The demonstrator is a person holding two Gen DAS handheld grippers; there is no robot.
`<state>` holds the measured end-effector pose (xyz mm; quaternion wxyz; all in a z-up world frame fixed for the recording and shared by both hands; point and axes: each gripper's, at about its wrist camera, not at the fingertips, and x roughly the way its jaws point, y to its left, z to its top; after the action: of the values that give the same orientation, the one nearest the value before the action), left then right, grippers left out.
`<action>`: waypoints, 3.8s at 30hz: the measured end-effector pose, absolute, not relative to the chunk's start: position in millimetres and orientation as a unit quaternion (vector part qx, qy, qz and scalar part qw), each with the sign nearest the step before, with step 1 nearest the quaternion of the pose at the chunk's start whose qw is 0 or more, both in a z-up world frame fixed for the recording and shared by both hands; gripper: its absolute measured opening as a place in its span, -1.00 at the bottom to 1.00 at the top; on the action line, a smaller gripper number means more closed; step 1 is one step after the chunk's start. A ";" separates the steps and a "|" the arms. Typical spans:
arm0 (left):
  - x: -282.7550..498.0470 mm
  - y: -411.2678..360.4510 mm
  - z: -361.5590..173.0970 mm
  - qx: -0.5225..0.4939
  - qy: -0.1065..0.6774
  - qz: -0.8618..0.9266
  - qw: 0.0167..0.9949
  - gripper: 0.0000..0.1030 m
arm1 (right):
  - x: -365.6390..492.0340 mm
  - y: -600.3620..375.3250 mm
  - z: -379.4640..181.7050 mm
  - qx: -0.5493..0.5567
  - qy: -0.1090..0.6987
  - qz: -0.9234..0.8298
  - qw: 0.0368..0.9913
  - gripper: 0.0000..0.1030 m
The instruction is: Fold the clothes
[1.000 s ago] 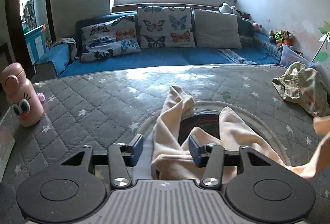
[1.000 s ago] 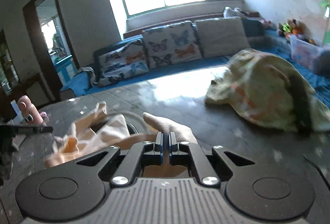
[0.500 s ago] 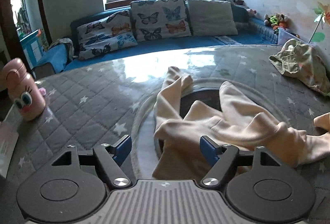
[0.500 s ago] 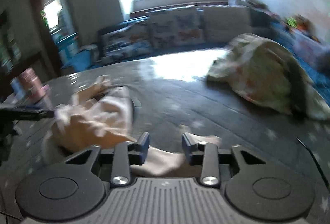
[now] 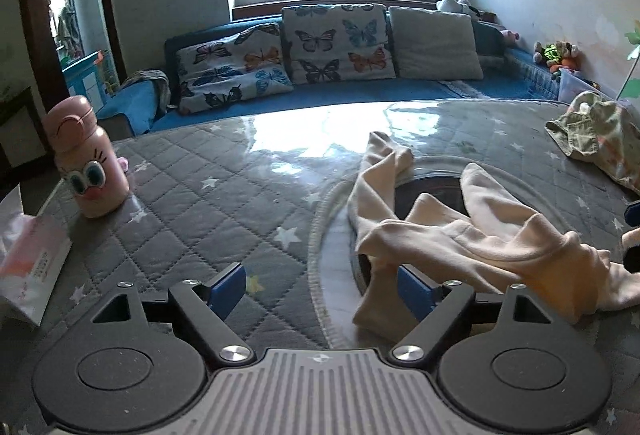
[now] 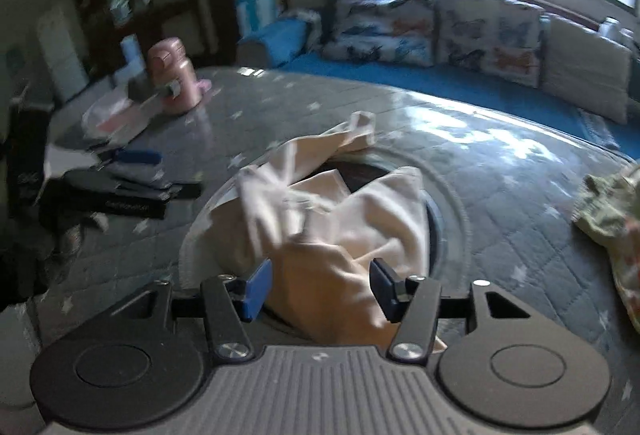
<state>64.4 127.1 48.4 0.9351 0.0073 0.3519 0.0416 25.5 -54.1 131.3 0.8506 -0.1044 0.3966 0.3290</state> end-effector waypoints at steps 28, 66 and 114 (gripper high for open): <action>63.2 125.6 74.7 0.005 0.323 0.045 0.945 0.76 | -76.3 -24.2 94.5 -0.223 0.302 0.479 0.793 -0.87; 41.5 54.0 43.8 0.041 0.367 -0.051 0.928 -0.87 | 26.8 -165.5 40.8 -0.026 0.405 0.130 0.905 -0.31; 74.2 31.9 43.5 -0.019 0.364 -0.066 0.929 -0.11 | -23.1 -214.9 45.6 0.015 0.364 0.075 0.928 -0.90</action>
<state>74.2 31.9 43.5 0.9288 -0.0186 0.3642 -0.0662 -23.1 -214.9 45.6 0.9283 0.0149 0.3638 0.0753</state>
